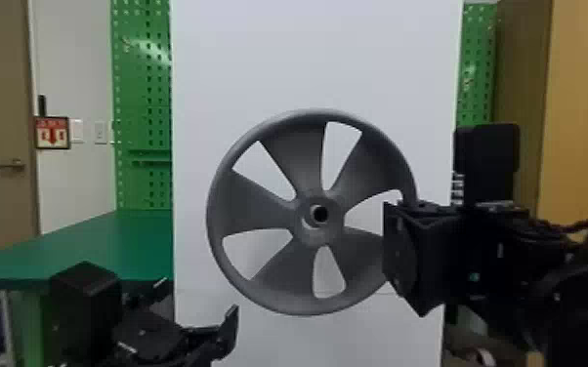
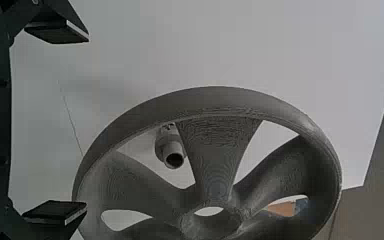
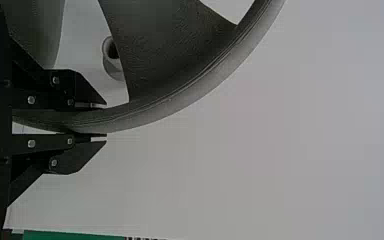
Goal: Hold the wheel and insert it
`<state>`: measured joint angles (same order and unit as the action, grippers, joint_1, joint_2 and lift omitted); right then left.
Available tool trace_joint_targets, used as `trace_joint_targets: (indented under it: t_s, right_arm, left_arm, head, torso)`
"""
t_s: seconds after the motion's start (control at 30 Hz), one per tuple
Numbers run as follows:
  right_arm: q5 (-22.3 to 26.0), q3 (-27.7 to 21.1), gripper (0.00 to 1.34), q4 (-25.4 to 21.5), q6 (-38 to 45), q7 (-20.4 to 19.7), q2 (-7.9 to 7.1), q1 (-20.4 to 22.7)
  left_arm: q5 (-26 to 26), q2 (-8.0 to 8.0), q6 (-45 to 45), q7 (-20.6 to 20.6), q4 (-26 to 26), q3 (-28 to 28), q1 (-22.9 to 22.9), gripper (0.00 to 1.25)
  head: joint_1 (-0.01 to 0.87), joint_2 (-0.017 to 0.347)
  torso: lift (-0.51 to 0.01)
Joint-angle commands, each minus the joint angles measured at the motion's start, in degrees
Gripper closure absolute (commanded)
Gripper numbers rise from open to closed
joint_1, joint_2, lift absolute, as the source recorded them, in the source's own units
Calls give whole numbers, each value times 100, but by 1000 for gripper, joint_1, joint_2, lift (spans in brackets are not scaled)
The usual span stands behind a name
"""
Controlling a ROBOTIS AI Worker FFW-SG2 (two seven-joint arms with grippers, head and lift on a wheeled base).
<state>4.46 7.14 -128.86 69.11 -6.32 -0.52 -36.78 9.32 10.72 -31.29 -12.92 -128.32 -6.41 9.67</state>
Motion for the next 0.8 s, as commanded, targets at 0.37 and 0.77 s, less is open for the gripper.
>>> trace_joint_targets:
  t_s: [0.37,0.77]
  right_arm:
    - [-68,-37,1153,28,32,-1,-9,-40]
    - [-86,-37,1153,107,41,8,-18,-75]
  left_arm:
    - [0,0,0,0,9,0,0,101]
    - [9,0,0,0,17,-9,9,101]
  head:
    - [97,15]
    - [97,15]
  torso:
    - [-442]
    - [-442]
